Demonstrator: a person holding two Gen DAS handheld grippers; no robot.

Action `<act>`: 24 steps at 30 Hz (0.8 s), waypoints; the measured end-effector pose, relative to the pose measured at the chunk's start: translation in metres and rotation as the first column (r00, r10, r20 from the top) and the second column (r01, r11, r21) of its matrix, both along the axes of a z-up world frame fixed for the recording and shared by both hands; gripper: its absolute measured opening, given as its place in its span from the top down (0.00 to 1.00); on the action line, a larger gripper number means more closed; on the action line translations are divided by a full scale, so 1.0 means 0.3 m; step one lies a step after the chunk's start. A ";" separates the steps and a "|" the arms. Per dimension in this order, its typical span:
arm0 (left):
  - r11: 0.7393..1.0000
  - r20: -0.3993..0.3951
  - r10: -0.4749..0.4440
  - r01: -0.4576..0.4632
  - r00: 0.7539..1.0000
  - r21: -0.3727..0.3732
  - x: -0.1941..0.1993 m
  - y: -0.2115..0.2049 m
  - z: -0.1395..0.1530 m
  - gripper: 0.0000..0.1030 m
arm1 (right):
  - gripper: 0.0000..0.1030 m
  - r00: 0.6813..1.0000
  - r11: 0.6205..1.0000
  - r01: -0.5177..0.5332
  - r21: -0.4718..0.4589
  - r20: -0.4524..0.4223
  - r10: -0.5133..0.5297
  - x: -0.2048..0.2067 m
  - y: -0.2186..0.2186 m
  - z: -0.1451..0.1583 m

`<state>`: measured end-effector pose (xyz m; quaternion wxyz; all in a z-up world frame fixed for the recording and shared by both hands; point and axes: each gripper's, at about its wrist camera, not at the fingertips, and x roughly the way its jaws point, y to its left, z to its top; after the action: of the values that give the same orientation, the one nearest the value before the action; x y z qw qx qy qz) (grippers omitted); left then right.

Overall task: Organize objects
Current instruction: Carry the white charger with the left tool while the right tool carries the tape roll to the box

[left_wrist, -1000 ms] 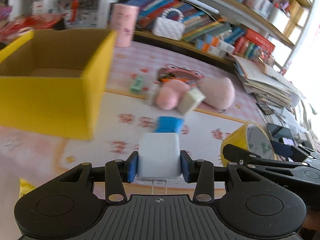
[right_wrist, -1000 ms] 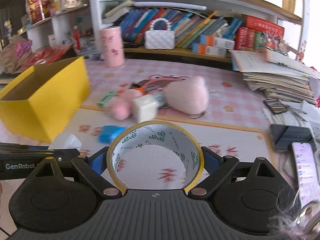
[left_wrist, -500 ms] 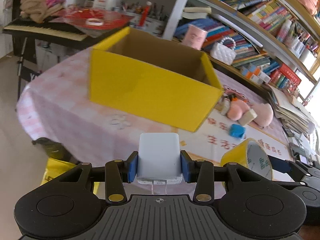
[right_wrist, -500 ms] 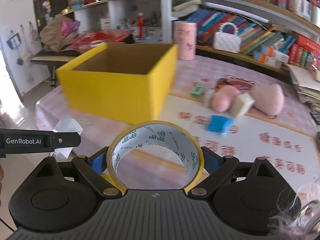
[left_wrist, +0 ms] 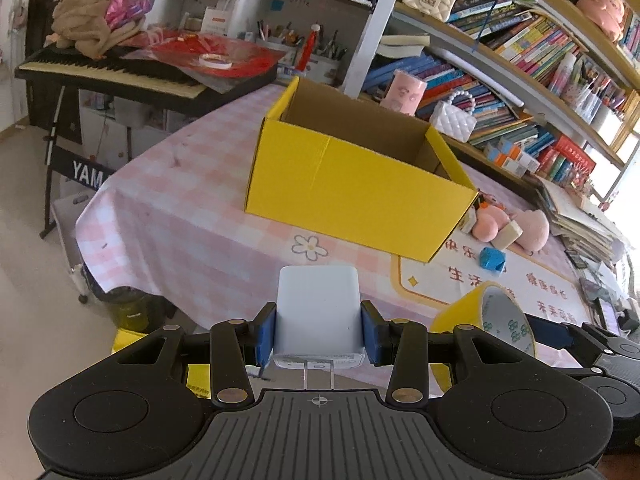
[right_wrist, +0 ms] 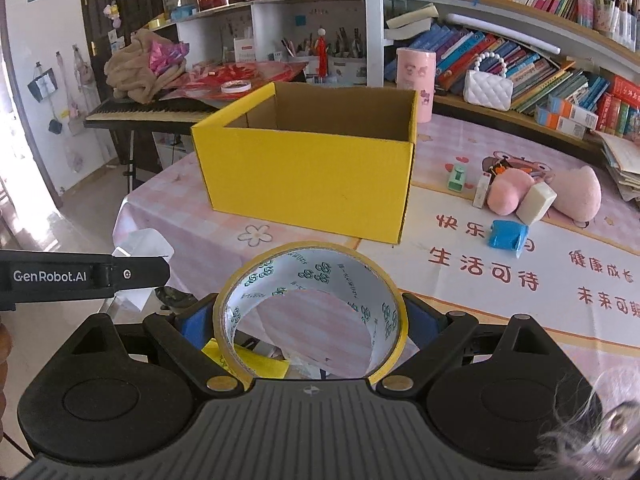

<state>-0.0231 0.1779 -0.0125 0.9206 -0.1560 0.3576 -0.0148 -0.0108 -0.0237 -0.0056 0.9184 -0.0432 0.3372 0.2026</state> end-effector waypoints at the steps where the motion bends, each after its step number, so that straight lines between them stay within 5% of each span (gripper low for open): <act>1: 1.000 0.005 -0.003 0.003 1.000 -0.003 -0.003 0.005 0.002 0.60 | 0.10 1.000 1.000 0.001 -0.003 0.003 -0.001 -0.004 0.006 0.004; 24: 0.999 0.059 0.008 -0.006 0.998 -0.045 0.037 0.058 0.065 0.60 | 0.10 0.999 1.000 0.025 0.001 0.031 -0.025 0.036 0.042 0.054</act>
<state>-0.0120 0.1955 0.0069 0.9272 -0.1775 0.3290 -0.0243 -0.0001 -0.0111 0.0106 0.9260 -0.0418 0.3232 0.1907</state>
